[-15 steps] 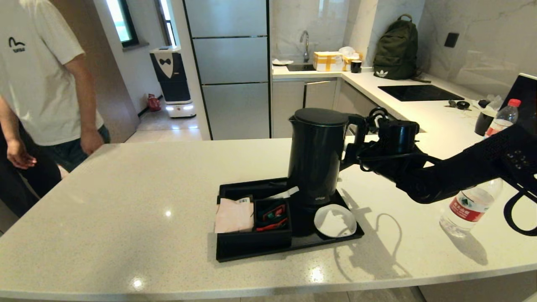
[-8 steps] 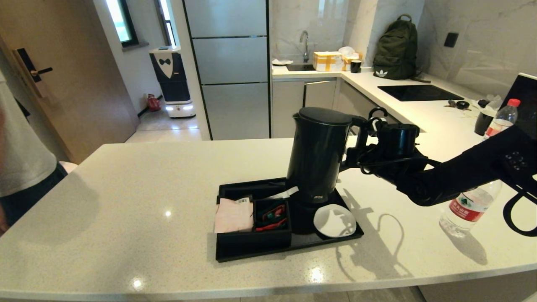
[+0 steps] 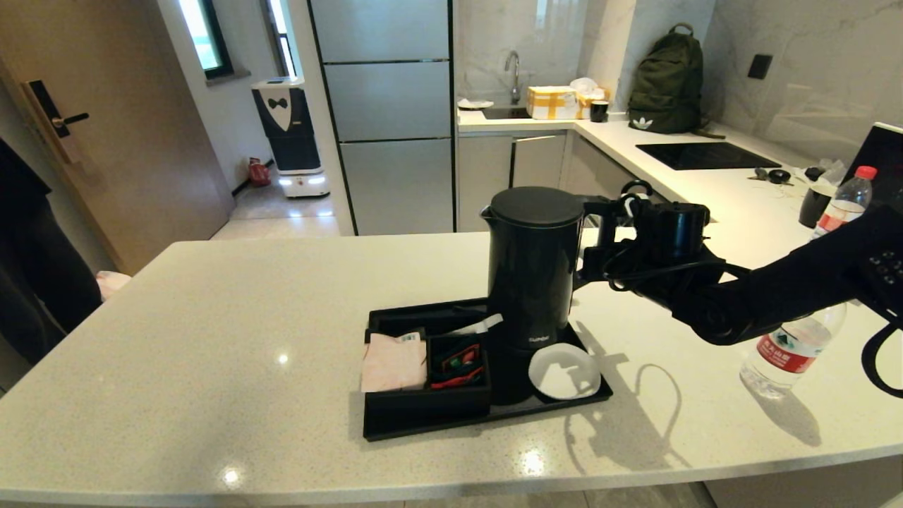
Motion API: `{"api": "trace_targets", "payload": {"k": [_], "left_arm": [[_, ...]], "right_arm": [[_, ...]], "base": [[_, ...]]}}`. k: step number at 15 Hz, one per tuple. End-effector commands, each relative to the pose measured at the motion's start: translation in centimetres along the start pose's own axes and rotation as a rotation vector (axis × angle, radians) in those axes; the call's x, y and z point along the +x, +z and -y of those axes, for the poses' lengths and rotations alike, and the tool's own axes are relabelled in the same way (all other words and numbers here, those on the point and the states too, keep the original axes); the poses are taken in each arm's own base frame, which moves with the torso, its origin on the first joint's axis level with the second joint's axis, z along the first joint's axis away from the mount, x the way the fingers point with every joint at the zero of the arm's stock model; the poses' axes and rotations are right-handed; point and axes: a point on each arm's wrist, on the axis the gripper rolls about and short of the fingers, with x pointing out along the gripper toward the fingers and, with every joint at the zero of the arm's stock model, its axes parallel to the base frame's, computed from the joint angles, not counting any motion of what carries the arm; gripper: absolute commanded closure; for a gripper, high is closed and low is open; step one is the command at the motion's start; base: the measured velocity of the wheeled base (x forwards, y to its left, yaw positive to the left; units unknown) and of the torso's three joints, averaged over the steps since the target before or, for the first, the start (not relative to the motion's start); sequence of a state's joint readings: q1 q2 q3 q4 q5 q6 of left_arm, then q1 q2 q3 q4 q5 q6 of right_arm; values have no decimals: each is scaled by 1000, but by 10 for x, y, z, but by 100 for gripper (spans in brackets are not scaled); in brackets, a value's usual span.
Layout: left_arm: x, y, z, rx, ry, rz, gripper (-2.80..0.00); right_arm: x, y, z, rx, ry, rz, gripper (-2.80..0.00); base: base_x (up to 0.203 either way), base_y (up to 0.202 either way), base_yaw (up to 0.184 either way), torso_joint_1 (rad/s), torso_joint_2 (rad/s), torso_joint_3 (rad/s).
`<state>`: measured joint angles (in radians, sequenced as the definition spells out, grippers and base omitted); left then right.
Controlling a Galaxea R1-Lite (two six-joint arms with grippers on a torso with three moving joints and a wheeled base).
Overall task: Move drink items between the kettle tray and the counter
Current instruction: Return the kettle to its original position
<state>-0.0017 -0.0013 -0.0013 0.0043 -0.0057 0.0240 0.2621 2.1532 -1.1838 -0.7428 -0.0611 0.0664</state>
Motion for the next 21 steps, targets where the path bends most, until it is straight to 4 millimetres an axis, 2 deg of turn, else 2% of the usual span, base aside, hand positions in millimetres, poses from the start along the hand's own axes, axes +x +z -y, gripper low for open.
{"api": "trace_targets", "payload": {"k": [1,12,13,21], "left_arm": [[0,0,0,0,0,-3,0],[0,0,0,0,0,-1,0],[0,0,0,-1,0,-1,0],[0,0,0,-1,0,-1,0]], "right_arm": [[-3,6,0,-18,0,17,0],[-1,-2,1,17,-41,-16,0],[-2,-1,1,21,-43,-14,-280],[-12,0,2,24,-46,-14,-280]], "base": [[0,0,0,0,0,0],[0,0,0,0,0,0],[0,0,0,0,0,0],[0,0,0,0,0,0]]}}
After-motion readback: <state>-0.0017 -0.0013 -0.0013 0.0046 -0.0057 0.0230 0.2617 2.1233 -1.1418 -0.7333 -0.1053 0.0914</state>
